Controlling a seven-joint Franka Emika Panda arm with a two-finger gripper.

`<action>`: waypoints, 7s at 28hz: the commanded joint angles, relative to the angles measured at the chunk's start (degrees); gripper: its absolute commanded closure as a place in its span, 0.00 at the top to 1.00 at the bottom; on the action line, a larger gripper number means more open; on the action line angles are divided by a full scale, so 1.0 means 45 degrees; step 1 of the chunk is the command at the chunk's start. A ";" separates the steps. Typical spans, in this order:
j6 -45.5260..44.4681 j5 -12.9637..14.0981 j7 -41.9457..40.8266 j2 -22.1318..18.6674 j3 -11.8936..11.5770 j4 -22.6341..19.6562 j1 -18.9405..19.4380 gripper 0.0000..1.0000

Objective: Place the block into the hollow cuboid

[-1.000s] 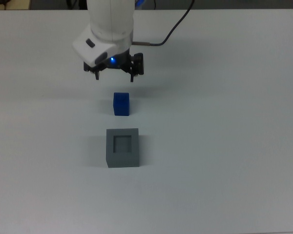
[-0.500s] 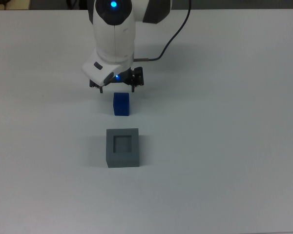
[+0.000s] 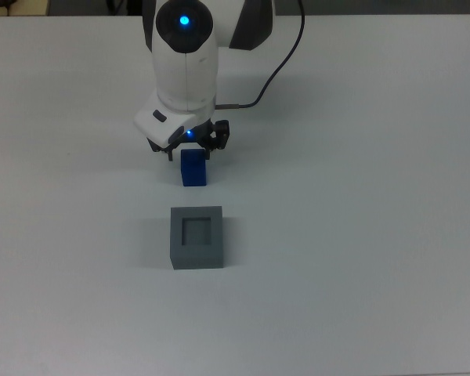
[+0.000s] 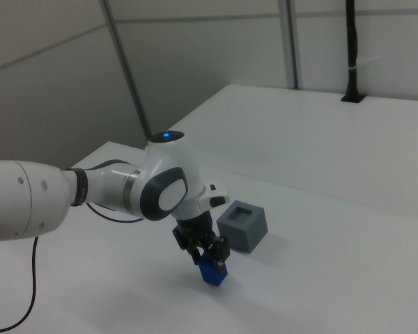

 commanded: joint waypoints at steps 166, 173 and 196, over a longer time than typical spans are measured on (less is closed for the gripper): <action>-0.5268 -0.0127 0.1540 -0.2595 0.0166 0.3101 -0.0508 1.00; -0.5268 -0.0127 0.1540 -0.2595 0.0166 0.3101 -0.0528 1.00; -0.5268 -0.0088 0.1560 -0.2556 0.0186 0.3101 -0.0508 1.00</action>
